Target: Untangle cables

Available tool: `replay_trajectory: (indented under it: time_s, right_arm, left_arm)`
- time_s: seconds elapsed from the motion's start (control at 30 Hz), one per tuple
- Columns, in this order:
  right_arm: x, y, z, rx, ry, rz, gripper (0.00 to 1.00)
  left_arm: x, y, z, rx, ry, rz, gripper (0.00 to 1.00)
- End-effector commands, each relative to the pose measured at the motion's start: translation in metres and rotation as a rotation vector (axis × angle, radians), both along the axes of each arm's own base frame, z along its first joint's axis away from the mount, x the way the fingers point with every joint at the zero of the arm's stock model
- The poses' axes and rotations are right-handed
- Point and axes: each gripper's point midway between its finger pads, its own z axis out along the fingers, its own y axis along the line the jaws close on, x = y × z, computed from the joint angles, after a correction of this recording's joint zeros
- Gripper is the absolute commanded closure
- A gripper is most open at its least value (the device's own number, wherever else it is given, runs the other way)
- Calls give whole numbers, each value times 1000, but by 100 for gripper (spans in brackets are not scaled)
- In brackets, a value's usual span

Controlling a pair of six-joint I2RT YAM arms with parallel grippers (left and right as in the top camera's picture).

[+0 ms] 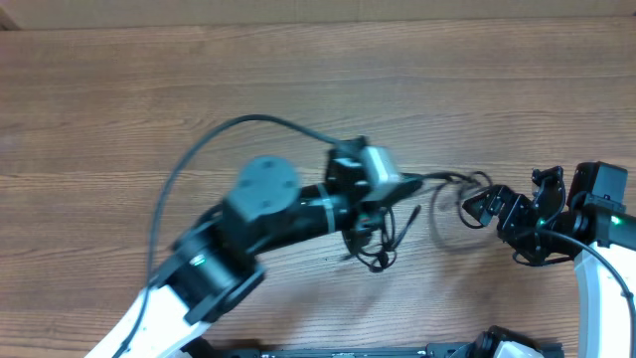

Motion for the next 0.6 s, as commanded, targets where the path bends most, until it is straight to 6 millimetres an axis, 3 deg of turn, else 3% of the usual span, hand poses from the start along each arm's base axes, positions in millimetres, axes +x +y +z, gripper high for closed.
replay_trajectory:
  time_s: [0.0,0.37,0.57]
  right_arm:
    - [2,-5,2,-26,-2,-14,0]
    - [-3,6,5,36,8,9,0]
    - [-8,13,6,52,2,64,0]
  left_arm:
    - [-8,20,24,-51,-20,17,96]
    - [-8,25,11,-10,22,30,96]
    - [3,29,6,8,33,100,96]
